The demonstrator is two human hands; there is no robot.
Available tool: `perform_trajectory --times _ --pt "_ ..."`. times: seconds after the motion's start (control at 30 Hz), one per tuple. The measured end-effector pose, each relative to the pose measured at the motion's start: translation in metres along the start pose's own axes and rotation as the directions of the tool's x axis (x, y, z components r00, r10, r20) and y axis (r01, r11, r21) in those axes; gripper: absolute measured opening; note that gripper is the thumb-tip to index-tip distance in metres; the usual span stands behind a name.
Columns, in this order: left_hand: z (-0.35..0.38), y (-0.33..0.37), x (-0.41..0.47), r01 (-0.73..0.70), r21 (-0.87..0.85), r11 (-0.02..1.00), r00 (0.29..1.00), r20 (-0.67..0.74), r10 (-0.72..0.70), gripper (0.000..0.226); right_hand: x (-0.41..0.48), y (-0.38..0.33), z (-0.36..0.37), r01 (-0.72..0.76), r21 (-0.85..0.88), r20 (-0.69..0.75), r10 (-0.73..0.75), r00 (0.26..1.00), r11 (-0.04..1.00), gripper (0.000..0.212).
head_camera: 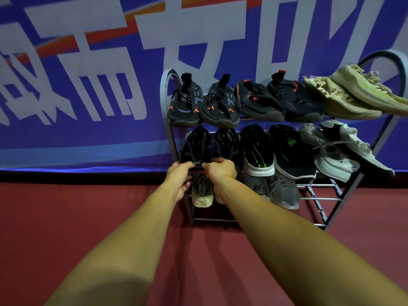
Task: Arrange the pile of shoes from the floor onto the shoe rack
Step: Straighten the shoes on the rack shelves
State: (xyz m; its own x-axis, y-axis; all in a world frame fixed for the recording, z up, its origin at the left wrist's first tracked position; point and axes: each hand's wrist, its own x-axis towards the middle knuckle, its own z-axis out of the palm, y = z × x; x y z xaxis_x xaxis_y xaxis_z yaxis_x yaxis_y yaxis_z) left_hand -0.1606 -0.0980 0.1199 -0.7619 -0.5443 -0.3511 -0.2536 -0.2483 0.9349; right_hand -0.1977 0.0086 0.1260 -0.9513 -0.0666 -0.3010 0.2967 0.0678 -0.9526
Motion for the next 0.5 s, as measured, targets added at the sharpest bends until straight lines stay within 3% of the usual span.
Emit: perform_trajectory --times 0.13,0.27,0.37,0.5 --pt "-0.001 0.0 0.003 -0.077 -0.027 0.997 0.996 -0.051 0.076 0.033 -0.001 0.003 0.006 -0.036 0.029 0.024 0.036 0.999 0.999 0.036" --pt "-0.005 -0.001 0.001 -0.06 0.03 0.998 0.997 -0.039 0.061 0.057 -0.002 0.004 0.002 -0.007 0.07 0.111 0.0 0.994 0.997 0.048" --pt "0.001 -0.002 0.0 -0.037 0.098 0.994 0.999 -0.005 0.038 0.051 -0.004 0.001 -0.008 -0.023 0.026 0.235 0.017 0.972 0.999 0.055" --pt "0.008 0.0 -0.005 0.021 0.077 0.997 1.0 -0.003 -0.021 0.044 -0.01 -0.006 -0.023 -0.053 -0.009 0.327 0.053 0.943 0.999 0.048"
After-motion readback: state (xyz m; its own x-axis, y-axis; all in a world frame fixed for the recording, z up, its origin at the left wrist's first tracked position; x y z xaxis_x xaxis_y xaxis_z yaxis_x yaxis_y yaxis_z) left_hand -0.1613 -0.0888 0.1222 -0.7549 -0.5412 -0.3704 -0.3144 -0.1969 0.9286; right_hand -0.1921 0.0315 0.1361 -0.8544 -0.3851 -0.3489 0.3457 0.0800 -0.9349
